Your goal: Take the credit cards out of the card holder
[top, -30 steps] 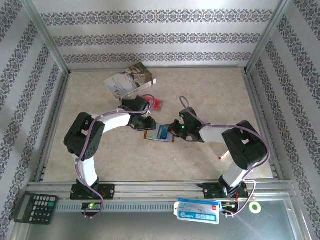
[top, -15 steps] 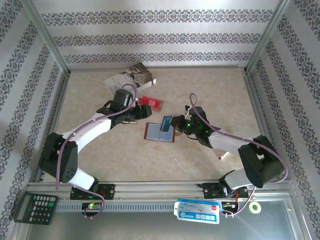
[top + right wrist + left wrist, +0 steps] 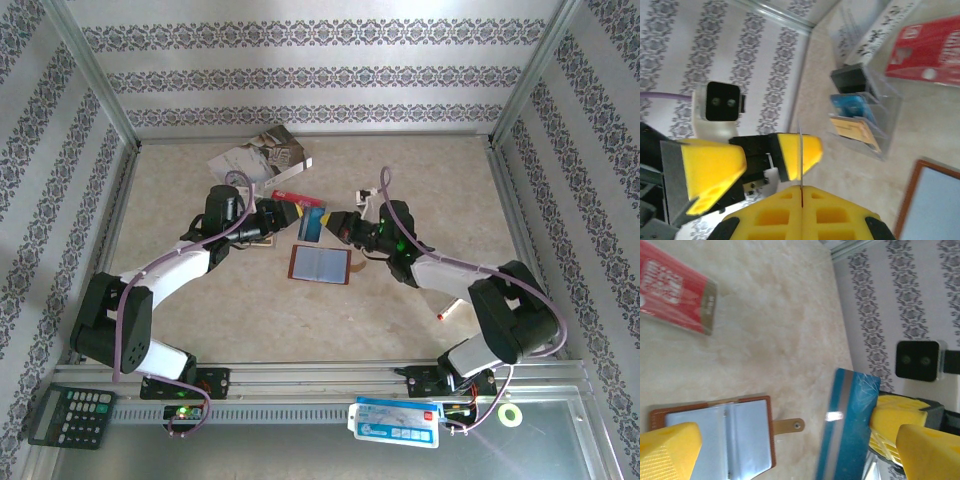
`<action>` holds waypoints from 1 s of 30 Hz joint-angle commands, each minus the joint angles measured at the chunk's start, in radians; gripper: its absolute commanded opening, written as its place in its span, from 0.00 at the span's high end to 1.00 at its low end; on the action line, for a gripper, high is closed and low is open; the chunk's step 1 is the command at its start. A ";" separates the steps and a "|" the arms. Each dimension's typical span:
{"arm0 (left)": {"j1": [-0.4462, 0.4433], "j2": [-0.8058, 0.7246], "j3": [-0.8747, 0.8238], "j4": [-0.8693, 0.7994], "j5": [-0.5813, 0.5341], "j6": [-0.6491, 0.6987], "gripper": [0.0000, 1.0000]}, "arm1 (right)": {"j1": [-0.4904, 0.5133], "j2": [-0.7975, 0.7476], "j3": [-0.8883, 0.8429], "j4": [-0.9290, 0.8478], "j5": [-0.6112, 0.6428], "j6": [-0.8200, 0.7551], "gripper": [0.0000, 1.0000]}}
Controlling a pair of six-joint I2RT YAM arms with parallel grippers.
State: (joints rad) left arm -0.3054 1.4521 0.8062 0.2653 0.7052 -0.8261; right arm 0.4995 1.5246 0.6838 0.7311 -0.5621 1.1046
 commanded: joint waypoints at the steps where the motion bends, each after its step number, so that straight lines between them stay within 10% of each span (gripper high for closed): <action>1: 0.004 -0.009 0.041 0.084 0.110 -0.030 0.01 | 0.001 0.037 0.040 0.162 -0.079 0.073 1.00; 30: 0.006 0.027 0.046 0.232 0.171 -0.152 1.00 | 0.008 0.045 0.047 0.156 -0.093 0.078 0.98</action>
State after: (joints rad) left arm -0.3054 1.4887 0.8371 0.4530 0.8848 -0.9737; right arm 0.5056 1.5635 0.7261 0.8196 -0.6323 1.1809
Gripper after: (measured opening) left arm 0.037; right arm 0.044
